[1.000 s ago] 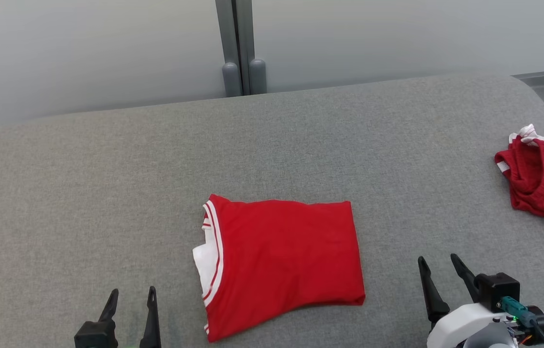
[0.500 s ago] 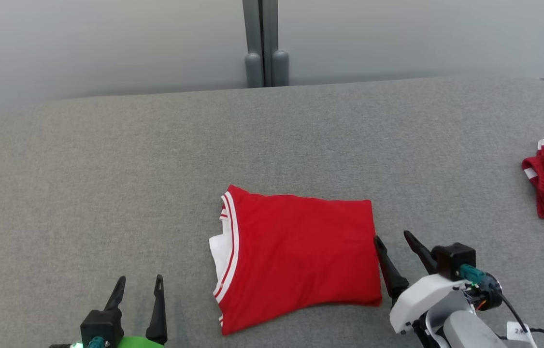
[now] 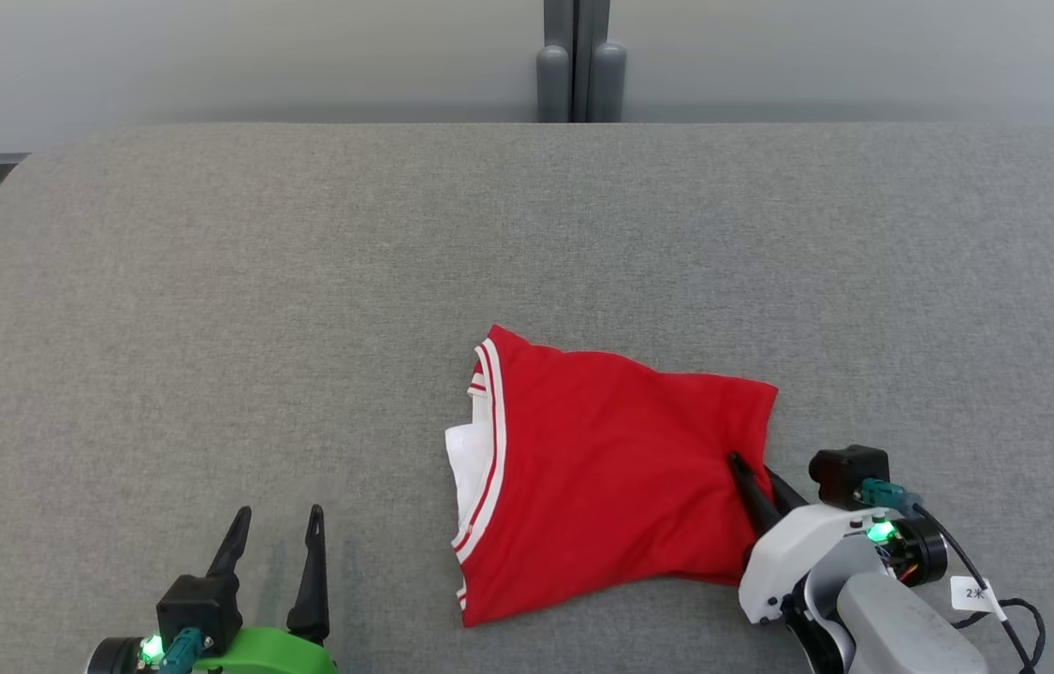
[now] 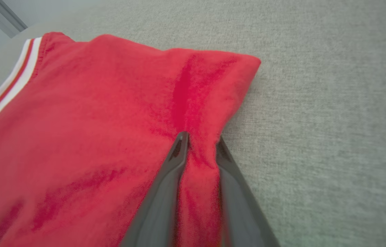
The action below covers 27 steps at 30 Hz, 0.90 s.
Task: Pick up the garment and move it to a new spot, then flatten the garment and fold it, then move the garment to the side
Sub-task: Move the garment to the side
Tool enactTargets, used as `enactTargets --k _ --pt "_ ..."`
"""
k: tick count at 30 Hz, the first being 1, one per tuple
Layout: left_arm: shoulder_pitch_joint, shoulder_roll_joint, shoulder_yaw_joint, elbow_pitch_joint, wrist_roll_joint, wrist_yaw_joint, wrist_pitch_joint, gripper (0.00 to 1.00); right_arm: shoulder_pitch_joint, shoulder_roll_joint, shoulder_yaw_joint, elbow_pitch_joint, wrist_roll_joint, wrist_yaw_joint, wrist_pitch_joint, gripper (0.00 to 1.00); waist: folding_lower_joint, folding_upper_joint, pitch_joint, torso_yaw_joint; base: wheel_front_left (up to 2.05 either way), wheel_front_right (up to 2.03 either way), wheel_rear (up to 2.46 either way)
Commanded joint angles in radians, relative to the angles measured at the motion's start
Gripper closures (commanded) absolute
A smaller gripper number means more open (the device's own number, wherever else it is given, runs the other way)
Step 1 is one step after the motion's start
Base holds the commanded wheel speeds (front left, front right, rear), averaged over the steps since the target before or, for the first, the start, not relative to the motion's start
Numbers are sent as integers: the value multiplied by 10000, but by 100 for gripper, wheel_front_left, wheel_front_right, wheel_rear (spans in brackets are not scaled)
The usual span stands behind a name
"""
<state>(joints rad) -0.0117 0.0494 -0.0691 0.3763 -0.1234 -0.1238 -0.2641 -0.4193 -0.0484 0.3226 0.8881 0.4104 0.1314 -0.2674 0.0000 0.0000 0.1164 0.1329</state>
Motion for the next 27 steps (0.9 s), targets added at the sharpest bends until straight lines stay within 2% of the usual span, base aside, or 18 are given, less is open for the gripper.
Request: enactTargets --k 1,4,9,15,19,24,27 --pt "-135 40 27 -53 -83 -30 10 0 204 -78 -167 90 -127 -21 61 100 0 0 -51 -365 0 0 0" --pt "-57 37 28 -113 -223 -51 10 0 434 -126 -661 10 -499 -31 48 100 0 0 -140 -979 0 0 0" --pt "148 40 -256 -369 -295 -62 10 0 810 -114 -1381 -280 -1097 -33 49 100 0 0 -164 -2524 0 0 0" --pt "96 40 -662 -564 -287 -72 10 0 1131 -82 -1867 -680 -1510 -30 48 100 0 0 -72 -4443 0 0 0" --pt "30 42 -837 -641 -321 -76 10 0 1250 -65 -1985 -946 -1685 -22 37 100 0 0 39 -5484 0 0 0" --pt "-91 43 -1052 -703 -245 -82 10 0 1377 -48 -2110 -1289 -1851 -21 37 100 0 0 202 -6275 0 0 0" --pt "-185 45 -1120 -701 -144 -83 10 0 1351 -45 -2262 -1474 -1927 -19 35 100 0 0 368 -6410 0 0 0"
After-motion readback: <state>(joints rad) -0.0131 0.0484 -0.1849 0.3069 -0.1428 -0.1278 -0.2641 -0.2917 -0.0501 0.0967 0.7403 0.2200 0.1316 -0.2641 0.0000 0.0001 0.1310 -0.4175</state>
